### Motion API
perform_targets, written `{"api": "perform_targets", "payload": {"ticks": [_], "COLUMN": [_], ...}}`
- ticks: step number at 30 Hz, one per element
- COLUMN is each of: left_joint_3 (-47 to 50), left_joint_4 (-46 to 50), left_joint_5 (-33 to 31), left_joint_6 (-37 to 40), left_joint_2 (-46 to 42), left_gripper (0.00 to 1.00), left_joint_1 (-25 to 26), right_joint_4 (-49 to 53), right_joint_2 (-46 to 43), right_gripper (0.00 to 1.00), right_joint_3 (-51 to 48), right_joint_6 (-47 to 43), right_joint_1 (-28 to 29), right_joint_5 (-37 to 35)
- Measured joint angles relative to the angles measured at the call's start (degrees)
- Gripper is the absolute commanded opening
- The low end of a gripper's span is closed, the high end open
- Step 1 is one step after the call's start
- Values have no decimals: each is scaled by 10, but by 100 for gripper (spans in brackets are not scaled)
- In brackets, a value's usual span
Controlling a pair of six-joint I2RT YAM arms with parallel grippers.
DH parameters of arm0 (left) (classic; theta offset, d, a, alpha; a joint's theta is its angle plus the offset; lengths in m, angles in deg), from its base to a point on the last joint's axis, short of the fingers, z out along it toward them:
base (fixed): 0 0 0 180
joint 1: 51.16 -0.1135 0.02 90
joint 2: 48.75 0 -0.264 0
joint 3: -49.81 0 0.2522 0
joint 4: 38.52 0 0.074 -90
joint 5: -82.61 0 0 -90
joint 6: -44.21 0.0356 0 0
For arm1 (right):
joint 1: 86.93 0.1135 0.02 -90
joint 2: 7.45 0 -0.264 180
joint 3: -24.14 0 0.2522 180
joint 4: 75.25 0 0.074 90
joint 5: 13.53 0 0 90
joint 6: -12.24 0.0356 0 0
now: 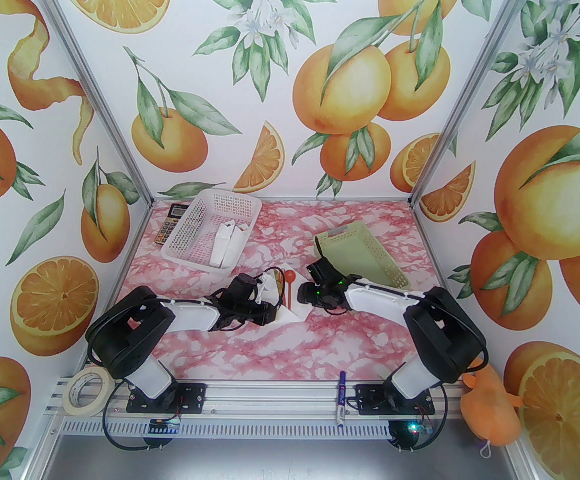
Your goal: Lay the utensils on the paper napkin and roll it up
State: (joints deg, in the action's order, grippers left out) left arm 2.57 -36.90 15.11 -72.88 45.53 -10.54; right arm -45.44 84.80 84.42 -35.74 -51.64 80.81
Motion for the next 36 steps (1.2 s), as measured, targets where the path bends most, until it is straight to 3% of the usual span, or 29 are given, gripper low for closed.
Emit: {"api": "perform_targets", "payload": {"ticks": [15, 36], "left_joint_3": [0, 0], "left_joint_4": [0, 0], "left_joint_5": [0, 0], "left_joint_6": [0, 0], "left_joint_2": [0, 0], "left_gripper": [13, 13], "left_joint_1": [0, 0], "right_joint_4": [-123, -198], "right_joint_2": [-68, -107], "right_gripper": [60, 60], "right_joint_3": [-108, -142], "right_joint_6": [78, 125], "right_joint_1": [0, -8], "right_joint_5": [110, 122]}}
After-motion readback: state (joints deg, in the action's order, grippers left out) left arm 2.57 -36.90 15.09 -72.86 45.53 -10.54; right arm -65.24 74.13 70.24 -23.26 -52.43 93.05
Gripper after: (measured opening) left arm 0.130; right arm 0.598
